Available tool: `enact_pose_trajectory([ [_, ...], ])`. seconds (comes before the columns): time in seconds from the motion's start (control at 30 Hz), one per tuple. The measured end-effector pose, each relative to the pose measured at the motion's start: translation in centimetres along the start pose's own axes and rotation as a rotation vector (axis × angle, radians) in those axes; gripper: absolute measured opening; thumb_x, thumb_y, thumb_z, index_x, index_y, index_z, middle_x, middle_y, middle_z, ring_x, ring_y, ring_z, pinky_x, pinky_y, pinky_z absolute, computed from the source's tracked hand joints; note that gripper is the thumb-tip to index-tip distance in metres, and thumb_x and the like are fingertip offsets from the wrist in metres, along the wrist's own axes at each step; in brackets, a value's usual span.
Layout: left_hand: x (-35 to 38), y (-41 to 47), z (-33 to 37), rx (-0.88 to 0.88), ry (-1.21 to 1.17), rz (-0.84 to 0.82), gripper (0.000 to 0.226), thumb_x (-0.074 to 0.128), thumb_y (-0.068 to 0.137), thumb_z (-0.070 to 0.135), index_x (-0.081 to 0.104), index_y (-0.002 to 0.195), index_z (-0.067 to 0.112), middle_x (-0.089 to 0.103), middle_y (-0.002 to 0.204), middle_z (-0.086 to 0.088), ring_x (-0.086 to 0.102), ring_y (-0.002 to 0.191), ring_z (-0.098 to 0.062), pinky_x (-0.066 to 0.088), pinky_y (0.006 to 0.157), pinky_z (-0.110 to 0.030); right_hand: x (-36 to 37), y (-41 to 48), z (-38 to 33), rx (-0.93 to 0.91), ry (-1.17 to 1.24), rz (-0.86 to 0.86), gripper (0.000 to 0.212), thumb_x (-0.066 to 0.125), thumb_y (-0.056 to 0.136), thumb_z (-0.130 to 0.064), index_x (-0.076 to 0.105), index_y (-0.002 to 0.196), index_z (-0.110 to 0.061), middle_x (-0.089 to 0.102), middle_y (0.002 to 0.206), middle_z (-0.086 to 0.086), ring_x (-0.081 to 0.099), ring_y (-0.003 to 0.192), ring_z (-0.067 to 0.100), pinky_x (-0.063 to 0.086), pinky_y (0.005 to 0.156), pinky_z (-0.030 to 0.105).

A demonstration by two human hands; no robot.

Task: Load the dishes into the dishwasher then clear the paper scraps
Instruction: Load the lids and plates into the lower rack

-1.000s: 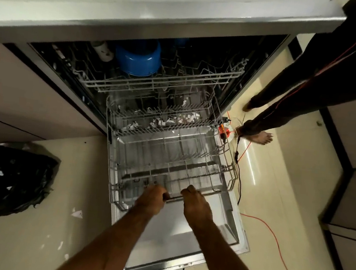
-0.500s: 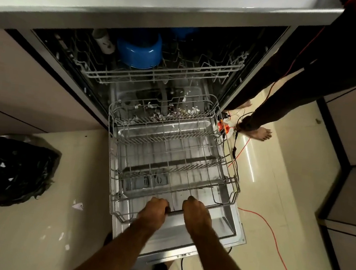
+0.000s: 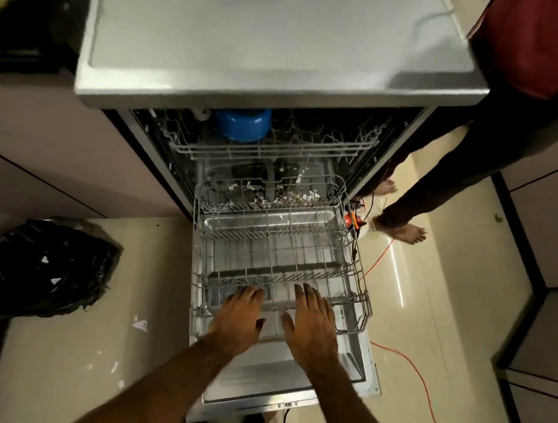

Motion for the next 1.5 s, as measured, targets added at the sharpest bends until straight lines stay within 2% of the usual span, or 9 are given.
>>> enact_pose_trajectory([
  [0.17,-8.3,-4.0,0.9,0.023,0.011,0.102,0.071,0.055,0.099,0.041,0.023,0.160,0.021,0.018,0.168,0.001,0.012,0.156,-0.021,0.015,0.127,-0.045,-7.4,-2.3,-3.7,-0.057,0.085,0.053,0.087,0.010,0.096,-0.070,0.014,0.166,-0.019,0.016,0.173,0.006,0.011,0.160,0.026,0.007,0.131,0.045],
  [0.27,-13.5,-7.0,1.9,0.030,0.021,0.186,0.073,0.056,0.099,0.040,0.023,0.160,0.019,0.015,0.169,0.002,0.010,0.156,-0.022,0.013,0.126,-0.047,-12.6,-3.8,-5.9,-0.082,0.129,0.111,0.075,0.029,0.106,-0.062,0.012,0.166,-0.020,0.013,0.174,0.003,0.009,0.160,0.024,0.003,0.128,0.042],
  [0.33,-16.9,-9.2,2.3,0.024,0.023,0.261,0.073,0.058,0.096,0.038,0.026,0.159,0.019,0.018,0.168,0.002,0.014,0.156,-0.022,0.020,0.125,-0.052,-16.2,-4.9,-7.5,-0.108,0.162,0.152,0.072,0.038,0.108,-0.055,0.013,0.166,-0.020,0.013,0.174,0.003,0.010,0.160,0.024,0.003,0.127,0.041],
  [0.5,-23.4,-14.6,3.5,-0.018,0.047,0.389,0.076,0.054,0.098,0.045,0.020,0.161,0.020,0.013,0.169,0.005,0.005,0.157,-0.017,0.010,0.124,-0.040,-22.5,-7.4,-11.5,-0.203,0.165,0.182,0.073,0.045,0.106,-0.053,0.015,0.166,-0.023,0.017,0.173,0.003,0.011,0.160,0.023,0.005,0.128,0.040],
  [0.67,-28.4,-20.6,3.7,-0.066,0.021,0.529,0.077,0.057,0.097,0.045,0.022,0.161,0.022,0.013,0.169,0.006,0.003,0.156,-0.015,0.007,0.123,-0.037,-26.0,-10.1,-14.9,-0.333,0.195,0.234,0.070,0.051,0.104,-0.050,0.023,0.164,-0.024,0.027,0.170,0.002,0.017,0.159,0.021,0.008,0.128,0.039],
  [0.9,-31.4,-28.6,0.0,-0.203,-0.062,0.681,0.071,0.055,0.096,0.051,0.032,0.158,0.024,0.023,0.167,0.007,0.012,0.156,-0.015,0.024,0.123,-0.046,-28.1,-13.9,-19.9,-0.482,0.244,0.174,0.069,0.053,0.104,-0.049,0.024,0.163,-0.026,0.027,0.170,0.001,0.017,0.158,0.021,0.012,0.126,0.039],
  [1.03,-32.1,-32.7,-3.0,-0.241,-0.115,0.747,0.068,0.058,0.097,0.048,0.034,0.157,0.026,0.026,0.165,0.009,0.011,0.155,-0.011,0.014,0.123,-0.038,-28.1,-15.4,-23.8,-0.543,0.272,0.146,0.067,0.057,0.104,-0.045,0.031,0.162,-0.024,0.033,0.167,0.002,0.022,0.157,0.020,0.017,0.126,0.040],
  [1.27,-33.4,-37.4,-9.9,-0.248,-0.163,0.769,0.063,0.057,0.098,0.047,0.038,0.155,0.027,0.032,0.163,0.009,0.016,0.154,-0.011,0.016,0.124,-0.040,-27.4,-17.3,-32.5,-0.581,0.346,0.125,0.065,0.057,0.102,-0.051,0.037,0.160,-0.027,0.037,0.165,-0.001,0.026,0.155,0.016,0.025,0.127,0.042],
  [1.5,-37.1,-41.2,-19.6,-0.194,-0.172,0.739,0.062,0.053,0.099,0.051,0.037,0.155,0.028,0.031,0.163,0.010,0.015,0.154,-0.008,0.010,0.123,-0.032,-24.8,-18.9,-42.5,-0.498,0.447,0.162,0.062,0.057,0.102,-0.054,0.040,0.158,-0.032,0.041,0.163,-0.005,0.033,0.151,0.013,0.030,0.123,0.038],
])
Point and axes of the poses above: each hand's wrist, its own y-axis towards the middle knuckle, its own x-axis out of the palm, z = x × y, the point moved 2 cm from there along y, towards the middle knuckle
